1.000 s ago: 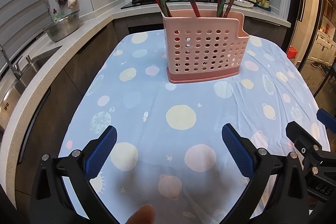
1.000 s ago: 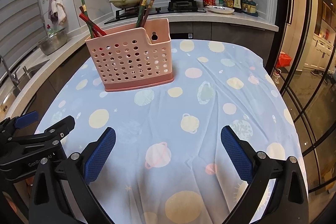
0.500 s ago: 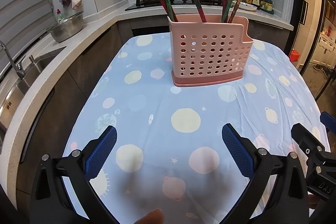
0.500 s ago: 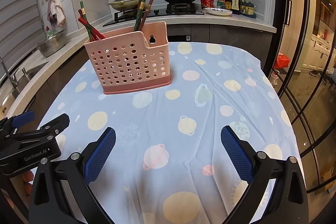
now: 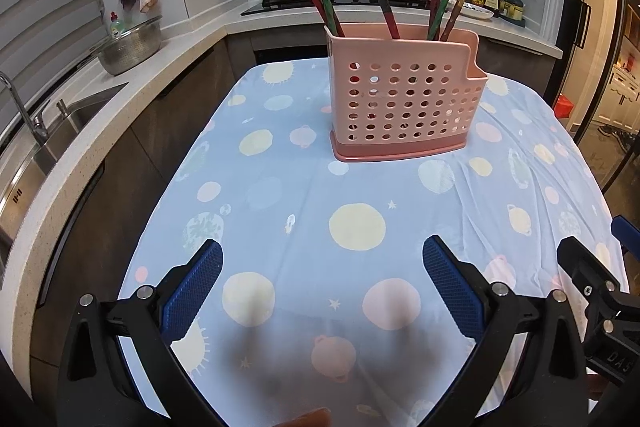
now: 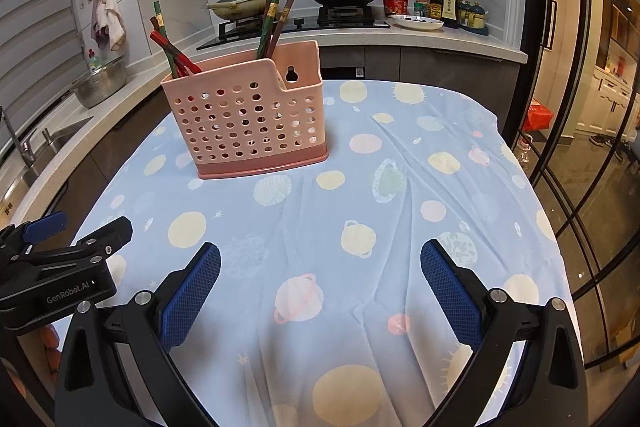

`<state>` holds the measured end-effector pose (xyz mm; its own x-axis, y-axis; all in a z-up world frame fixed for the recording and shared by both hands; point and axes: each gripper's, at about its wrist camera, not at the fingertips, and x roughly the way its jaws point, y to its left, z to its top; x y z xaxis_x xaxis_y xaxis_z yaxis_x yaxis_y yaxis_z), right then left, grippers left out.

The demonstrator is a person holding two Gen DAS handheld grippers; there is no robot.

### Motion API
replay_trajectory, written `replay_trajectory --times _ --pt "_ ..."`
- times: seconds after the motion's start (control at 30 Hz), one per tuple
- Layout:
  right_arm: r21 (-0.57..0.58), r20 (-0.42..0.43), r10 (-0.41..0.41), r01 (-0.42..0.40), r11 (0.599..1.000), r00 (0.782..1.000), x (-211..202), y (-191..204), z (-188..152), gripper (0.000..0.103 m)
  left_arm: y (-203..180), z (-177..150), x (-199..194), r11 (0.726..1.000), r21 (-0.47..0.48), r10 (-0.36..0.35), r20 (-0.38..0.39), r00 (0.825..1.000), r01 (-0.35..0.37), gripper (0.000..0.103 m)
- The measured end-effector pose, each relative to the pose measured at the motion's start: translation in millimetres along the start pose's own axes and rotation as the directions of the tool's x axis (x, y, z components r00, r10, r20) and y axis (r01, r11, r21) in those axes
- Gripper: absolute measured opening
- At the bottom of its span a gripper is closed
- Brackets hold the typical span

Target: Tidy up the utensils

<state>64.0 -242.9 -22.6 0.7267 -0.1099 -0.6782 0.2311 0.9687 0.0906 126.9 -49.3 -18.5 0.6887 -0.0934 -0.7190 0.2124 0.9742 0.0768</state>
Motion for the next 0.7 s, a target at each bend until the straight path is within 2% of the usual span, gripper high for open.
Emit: replay_trajectory --times 0.7 --pt "-0.001 -0.005 -0.006 0.006 1.0 1.0 2.2 -1.1 -1.5 0.096 -0.6 1.2 -3.2 1.0 -0.003 0.008 0.009 1.0 -0.008 0.096"
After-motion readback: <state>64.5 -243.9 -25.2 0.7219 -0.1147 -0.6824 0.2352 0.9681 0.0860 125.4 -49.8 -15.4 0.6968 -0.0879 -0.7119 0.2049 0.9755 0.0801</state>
